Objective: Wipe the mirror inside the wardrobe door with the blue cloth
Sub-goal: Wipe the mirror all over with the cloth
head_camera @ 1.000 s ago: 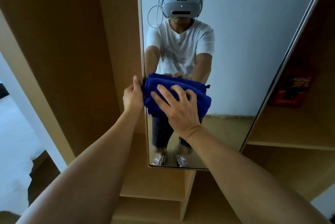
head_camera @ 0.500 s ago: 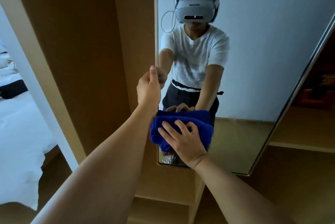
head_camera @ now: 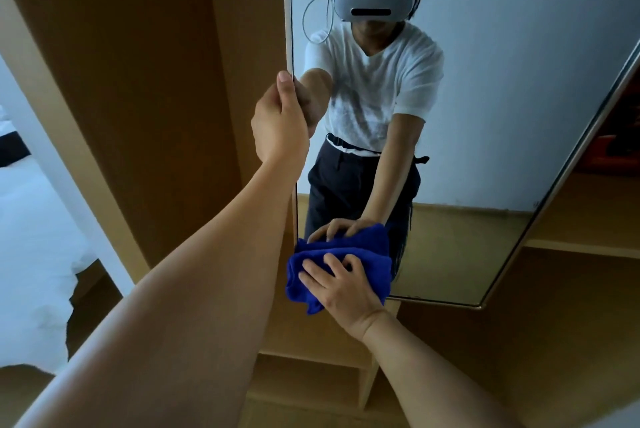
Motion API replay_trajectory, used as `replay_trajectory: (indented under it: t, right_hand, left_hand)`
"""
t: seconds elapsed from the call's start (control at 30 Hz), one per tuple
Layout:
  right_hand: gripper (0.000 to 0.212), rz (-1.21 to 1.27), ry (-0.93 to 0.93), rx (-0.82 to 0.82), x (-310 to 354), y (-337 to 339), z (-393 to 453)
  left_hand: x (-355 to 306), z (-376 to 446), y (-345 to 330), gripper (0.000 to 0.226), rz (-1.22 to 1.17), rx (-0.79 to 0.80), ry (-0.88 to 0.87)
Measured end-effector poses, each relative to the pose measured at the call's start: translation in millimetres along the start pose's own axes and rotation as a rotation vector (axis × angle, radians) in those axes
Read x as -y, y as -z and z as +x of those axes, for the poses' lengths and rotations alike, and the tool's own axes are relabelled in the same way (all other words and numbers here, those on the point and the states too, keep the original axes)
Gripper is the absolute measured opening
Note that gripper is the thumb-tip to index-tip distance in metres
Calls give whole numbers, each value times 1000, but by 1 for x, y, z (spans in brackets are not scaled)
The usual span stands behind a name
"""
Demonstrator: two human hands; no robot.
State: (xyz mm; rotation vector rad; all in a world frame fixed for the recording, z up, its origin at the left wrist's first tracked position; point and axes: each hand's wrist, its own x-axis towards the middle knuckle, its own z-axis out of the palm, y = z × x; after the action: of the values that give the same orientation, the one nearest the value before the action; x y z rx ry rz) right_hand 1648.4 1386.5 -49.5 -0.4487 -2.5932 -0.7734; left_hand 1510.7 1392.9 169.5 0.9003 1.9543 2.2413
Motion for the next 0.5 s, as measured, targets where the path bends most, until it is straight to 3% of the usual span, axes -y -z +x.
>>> replay_trajectory:
  t: [0.3, 0.5]
  right_hand:
    - [53, 56, -23, 148, 19, -27, -28]
    - [45, -22, 96, 191, -3, -22, -39]
  left_hand:
    - [0, -1, 3, 43, -28, 27, 4]
    - [-3, 0, 4, 42, 3, 49, -11]
